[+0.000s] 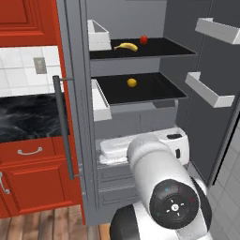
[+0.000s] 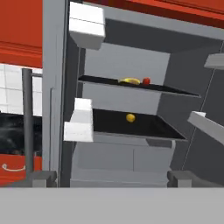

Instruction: Place the banana in the correct fridge rack based on whether it is a fruit or vegetable. Finally, close the fridge door.

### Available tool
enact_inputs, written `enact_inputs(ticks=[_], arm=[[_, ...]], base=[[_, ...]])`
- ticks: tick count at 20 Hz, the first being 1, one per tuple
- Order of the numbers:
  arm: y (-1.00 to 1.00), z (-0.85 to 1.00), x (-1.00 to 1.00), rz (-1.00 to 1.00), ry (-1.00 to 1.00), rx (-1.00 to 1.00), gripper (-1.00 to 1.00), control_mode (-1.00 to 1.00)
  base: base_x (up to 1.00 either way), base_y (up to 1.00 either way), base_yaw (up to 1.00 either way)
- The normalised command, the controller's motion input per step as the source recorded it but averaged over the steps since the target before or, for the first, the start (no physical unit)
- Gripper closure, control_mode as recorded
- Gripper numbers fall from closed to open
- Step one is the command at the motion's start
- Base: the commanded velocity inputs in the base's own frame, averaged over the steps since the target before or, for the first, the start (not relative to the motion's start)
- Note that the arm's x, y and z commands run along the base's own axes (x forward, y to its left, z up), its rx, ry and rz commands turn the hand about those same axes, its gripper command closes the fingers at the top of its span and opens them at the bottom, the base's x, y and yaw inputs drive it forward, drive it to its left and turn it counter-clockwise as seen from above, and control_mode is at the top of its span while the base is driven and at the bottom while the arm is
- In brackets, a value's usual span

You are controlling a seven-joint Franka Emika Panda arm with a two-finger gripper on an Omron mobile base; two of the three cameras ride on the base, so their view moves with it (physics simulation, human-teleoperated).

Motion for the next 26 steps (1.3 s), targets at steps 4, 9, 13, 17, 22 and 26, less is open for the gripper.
enact_inputs(ticks=[4, 9, 13, 17, 22, 26], arm=[[1.0, -0.59, 0.05, -0.27, -0.2, 0.18, -1.0, -1.0], [0.94, -0.56, 0.63, -0.44, -0.11, 0.1, -1.0, -1.0], [0.55, -0.38, 0.98, -0.31, -0.08, -0.07, -1.0, -1.0], [0.57, -0.2, 0.97, -0.23, -0.06, -0.13, -1.0, -1.0], [0.16, -0.05, 0.95, -0.07, -0.03, -0.04, -1.0, -1.0], [0.0, -0.06, 0.95, -0.08, 0.0, 0.0, -1.0, -1.0]], base=[[0.0, 0.0, 0.0], [0.0, 0.0, 0.0], [0.0, 0.0, 0.0], [0.0, 0.0, 0.0], [0.0, 0.0, 0.0], [0.0, 0.0, 0.0]])
